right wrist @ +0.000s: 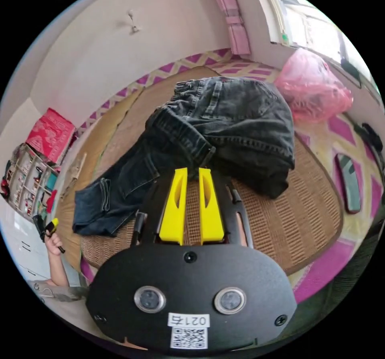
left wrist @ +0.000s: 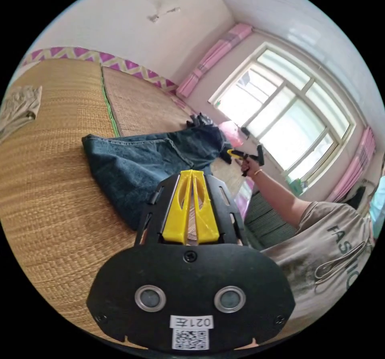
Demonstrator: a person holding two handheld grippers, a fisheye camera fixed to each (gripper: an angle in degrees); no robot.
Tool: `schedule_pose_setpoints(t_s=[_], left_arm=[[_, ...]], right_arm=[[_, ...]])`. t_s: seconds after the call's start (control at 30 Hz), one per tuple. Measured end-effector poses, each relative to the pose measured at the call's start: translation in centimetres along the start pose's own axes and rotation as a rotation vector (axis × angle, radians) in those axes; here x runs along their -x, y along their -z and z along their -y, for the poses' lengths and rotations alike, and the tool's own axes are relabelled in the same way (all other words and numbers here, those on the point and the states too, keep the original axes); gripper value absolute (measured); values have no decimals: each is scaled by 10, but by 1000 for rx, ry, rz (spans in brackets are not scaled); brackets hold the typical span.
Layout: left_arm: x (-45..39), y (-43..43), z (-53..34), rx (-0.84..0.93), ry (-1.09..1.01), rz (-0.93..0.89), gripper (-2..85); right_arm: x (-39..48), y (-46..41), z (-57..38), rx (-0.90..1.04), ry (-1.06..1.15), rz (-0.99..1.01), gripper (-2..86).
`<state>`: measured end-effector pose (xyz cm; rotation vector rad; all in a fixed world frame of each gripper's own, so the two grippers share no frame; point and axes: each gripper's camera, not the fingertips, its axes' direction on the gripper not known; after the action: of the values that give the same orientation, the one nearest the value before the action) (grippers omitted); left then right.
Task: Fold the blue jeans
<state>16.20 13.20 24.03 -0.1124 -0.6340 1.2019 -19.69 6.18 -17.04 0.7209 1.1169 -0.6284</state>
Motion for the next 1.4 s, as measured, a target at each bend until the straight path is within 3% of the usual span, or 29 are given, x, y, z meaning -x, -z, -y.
schedule_pose_setpoints(t_s=[0.17,0.27,0.57,0.73,0.8,0.97,1.2,1.4], left_arm=[[-84,-61,30,134,-323,272,51],[-115,-109,46,233,-457,374,60],[-108,-210,86,544,-505,448,91],[-90,-212,101,592,-439,416,82],[-76,-205,108,581,-385,374,66],[6,-163,126,478,-73,47,2],[49,-115,125,332,23,-84,-9],[96,0,118,21,159,-237,-10]], right_arm=[[-31,-2,-85,-174,-27,529,4],[-51,-26,-117,-209,-54,747,-2],[-86,-6,-144,-337,1,881,-6],[-86,-7,-143,-289,39,887,-6],[-90,-6,-144,-290,37,903,-6],[-104,-5,-150,-315,-7,947,-6],[-109,-2,-154,-325,-24,964,-7],[-107,0,-154,-324,-32,974,-7]])
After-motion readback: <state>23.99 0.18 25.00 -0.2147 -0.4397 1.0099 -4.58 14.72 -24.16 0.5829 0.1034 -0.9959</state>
